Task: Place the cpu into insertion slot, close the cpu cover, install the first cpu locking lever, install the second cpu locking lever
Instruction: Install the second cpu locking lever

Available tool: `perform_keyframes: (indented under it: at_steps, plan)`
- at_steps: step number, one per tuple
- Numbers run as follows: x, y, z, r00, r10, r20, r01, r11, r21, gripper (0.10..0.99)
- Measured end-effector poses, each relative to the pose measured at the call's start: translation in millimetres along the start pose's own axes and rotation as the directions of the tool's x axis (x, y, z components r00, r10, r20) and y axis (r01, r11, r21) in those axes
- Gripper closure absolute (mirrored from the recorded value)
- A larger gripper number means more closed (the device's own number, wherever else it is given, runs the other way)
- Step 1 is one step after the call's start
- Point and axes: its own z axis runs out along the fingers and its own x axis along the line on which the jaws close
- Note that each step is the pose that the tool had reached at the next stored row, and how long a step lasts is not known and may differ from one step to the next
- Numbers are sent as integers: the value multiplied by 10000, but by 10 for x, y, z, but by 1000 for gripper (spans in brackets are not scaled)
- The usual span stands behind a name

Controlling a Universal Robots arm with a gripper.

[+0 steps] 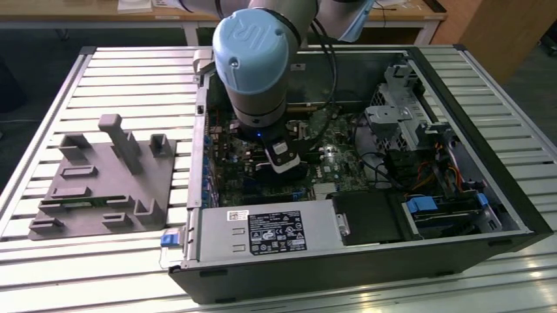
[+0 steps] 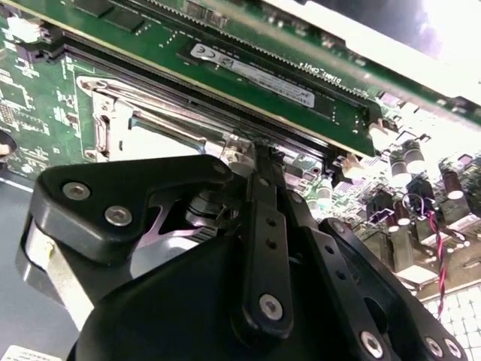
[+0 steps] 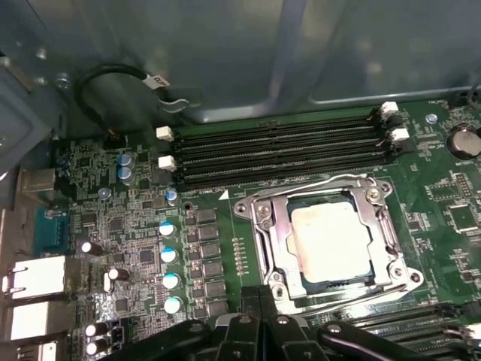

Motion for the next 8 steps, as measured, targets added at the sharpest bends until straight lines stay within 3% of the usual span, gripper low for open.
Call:
perform_keyframes:
  at_steps: [4, 8]
  plan:
    - [-2, 16, -36, 10000, -1, 4, 1, 10000, -5, 980]
    - [-7, 67, -167, 10000, 0, 2, 0, 10000, -1, 980]
